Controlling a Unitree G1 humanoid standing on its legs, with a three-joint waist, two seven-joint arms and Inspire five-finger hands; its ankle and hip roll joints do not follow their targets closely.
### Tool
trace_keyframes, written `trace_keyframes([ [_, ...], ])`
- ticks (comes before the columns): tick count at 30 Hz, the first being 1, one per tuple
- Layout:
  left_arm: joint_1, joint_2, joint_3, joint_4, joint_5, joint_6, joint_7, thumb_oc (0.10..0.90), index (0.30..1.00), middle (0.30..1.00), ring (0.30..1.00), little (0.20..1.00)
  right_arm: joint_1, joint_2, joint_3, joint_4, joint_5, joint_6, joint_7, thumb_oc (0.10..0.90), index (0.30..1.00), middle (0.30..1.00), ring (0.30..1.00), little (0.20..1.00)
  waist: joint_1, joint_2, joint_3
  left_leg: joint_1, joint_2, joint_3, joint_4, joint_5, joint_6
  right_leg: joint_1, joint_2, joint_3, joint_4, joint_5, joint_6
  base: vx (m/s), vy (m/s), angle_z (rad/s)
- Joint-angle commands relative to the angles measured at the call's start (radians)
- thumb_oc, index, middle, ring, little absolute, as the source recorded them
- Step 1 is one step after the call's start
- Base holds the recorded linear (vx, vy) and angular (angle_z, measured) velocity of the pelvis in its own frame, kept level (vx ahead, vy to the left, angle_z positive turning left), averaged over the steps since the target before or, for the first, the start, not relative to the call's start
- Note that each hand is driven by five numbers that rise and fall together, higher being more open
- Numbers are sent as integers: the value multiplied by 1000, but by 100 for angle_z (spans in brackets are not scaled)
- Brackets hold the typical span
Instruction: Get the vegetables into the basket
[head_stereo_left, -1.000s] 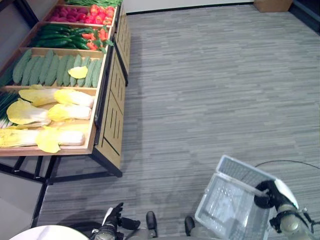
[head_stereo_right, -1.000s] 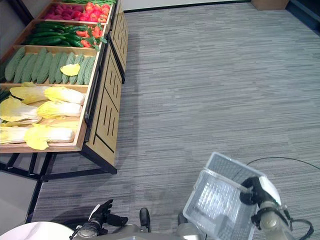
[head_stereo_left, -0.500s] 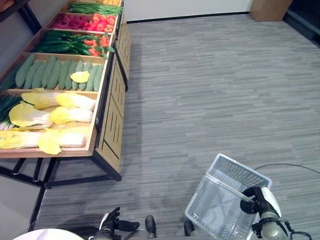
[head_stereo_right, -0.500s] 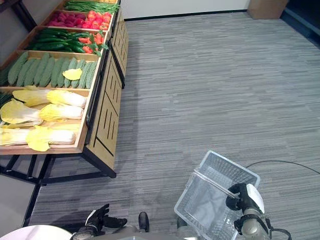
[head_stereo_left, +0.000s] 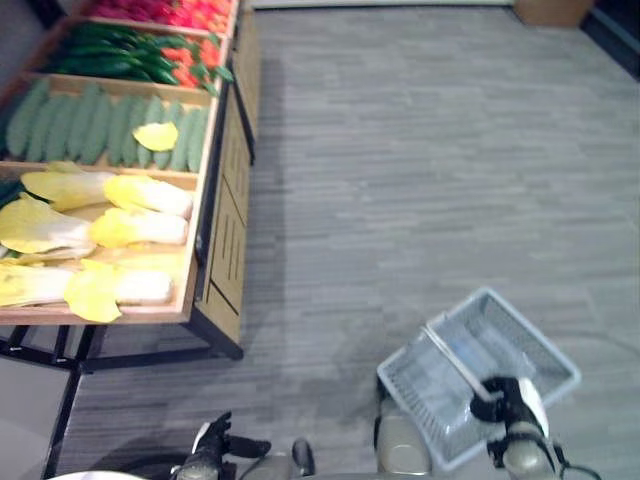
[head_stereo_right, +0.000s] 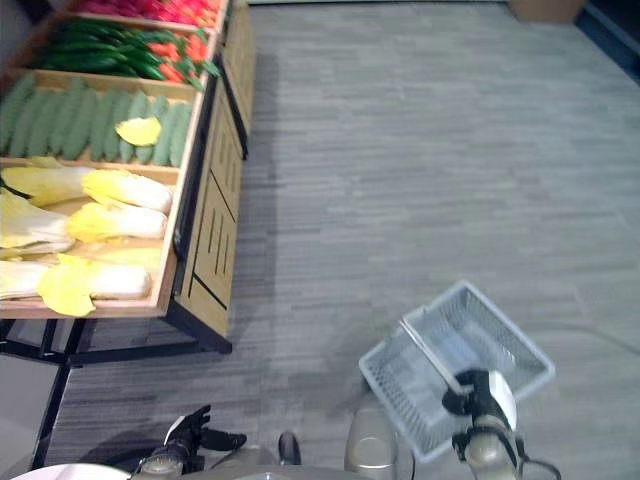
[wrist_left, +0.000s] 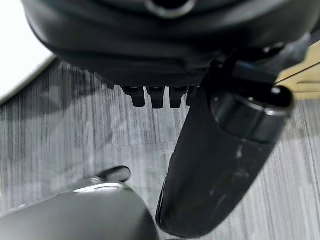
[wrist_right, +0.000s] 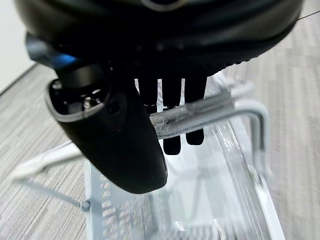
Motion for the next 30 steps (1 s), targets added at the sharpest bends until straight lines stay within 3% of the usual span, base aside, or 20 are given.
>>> trace_keyframes([
  [1,-29,-29,-6,-60,-10,-35,35,900,1000,1000,1000,1000,-108,-134,-44,-109,28,-107,-68,400,300,300,300,300,13,-22,27,-38,164,-40,172,129,-110,12,-1,-30,78,-122,21,126,-232,25],
  [2,-29,-29,-6,-60,-10,-35,35,900,1000,1000,1000,1000,-109,-134,-45,-109,28,-107,-68,400,300,300,300,300,11,-21,27,-43,165,-44,178,127,-111,12,-1,-34,77,-122,21,172,-332,20],
  [4,-30,-28,-15,-88,-13,-36,39,900,1000,1000,1000,1000,-107,-152,-48,-117,32,-109,-70,400,300,300,300,300,21,-30,42,-116,173,-81,326,210,-123,42,16,-37,68,-146,-15,118,-296,19],
  [5,-45,-24,-16,-100,-27,-37,50,900,1000,1000,1000,1000,-111,-170,-55,-123,41,-110,-77,400,300,300,300,300,23,-47,69,-203,185,-78,499,267,-119,70,17,-44,72,-171,-58,144,-325,8],
  [7,-48,-27,-15,-105,-31,-35,56,900,1000,1000,1000,1000,-103,-173,-59,-136,39,-106,-80,400,300,300,300,300,21,-52,81,-235,202,-48,527,271,-106,95,23,-45,69,-192,-69,143,-204,19],
  [9,-59,-32,-23,-104,-29,-34,59,900,1000,1000,1000,1000,-106,-177,-69,-129,43,-106,-90,400,300,300,300,300,30,-53,90,-311,193,9,484,248,-104,129,13,-54,56,-203,-65,167,-63,35],
  [12,-70,-30,-28,-100,-23,-37,63,900,1000,1000,1000,1000,-112,-179,-62,-133,42,-107,-87,400,300,300,300,300,44,-49,95,-365,168,29,402,216,-101,155,10,-50,45,-219,-51,163,48,22],
  [13,-73,-29,-28,-100,-21,-39,68,900,1000,1000,1000,1000,-108,-175,-52,-148,34,-107,-87,400,300,300,300,300,55,-44,96,-391,156,51,297,217,-97,174,13,-46,36,-229,-41,198,88,-3],
  [14,-73,-31,-27,-97,-22,-38,68,900,1000,1000,1000,1000,-106,-172,-46,-148,29,-109,-86,400,300,300,300,300,66,-41,93,-406,148,53,232,223,-95,185,16,-39,33,-236,-35,304,131,-5],
  [16,-68,-35,-25,-86,-19,-40,78,900,1000,1000,1000,1000,-104,-154,-27,-145,18,-112,-90,400,300,300,300,300,95,-28,85,-436,133,41,97,295,-104,231,29,-18,23,-258,-21,340,133,-23],
  [17,-68,-37,-23,-75,-15,-37,80,900,1000,1000,1000,1000,-105,-150,-22,-144,11,-112,-90,400,300,300,300,300,95,-30,81,-442,143,54,114,299,-105,246,26,-13,26,-266,-19,321,152,-41],
  [18,-62,-37,-15,-63,-15,-35,80,900,1000,1000,1000,1000,-99,-135,-15,-161,-2,-111,-90,400,300,300,300,300,98,-36,73,-406,124,35,103,264,-87,241,18,5,40,-266,-6,191,111,-81],
  [19,-62,-38,-16,-63,-15,-35,80,900,1000,1000,1000,1000,-99,-135,-15,-161,-2,-111,-90,400,300,300,300,300,98,-36,73,-406,124,35,103,264,-87,240,19,5,40,-266,-6,299,271,-89],
  [21,-62,-40,-15,-50,12,-37,87,900,1000,1000,1000,1000,-101,-108,-23,-148,5,-116,-107,400,300,300,300,300,89,-52,59,-366,80,80,92,220,-43,236,-16,28,51,-249,26,311,332,-65],
  [26,-70,-23,-5,-78,-7,-41,91,900,1000,1000,1000,1000,-114,-92,-12,-153,5,-112,-103,400,300,300,300,300,94,-73,57,-375,69,108,147,161,-18,221,-43,44,61,-219,50,110,138,-12],
  [30,-80,-11,9,-87,-30,-37,99,900,1000,1000,1000,1000,-149,-83,12,-147,2,-108,-100,400,300,300,300,300,106,-95,51,-366,58,141,160,113,8,199,-70,37,91,-136,79,124,154,-2],
])
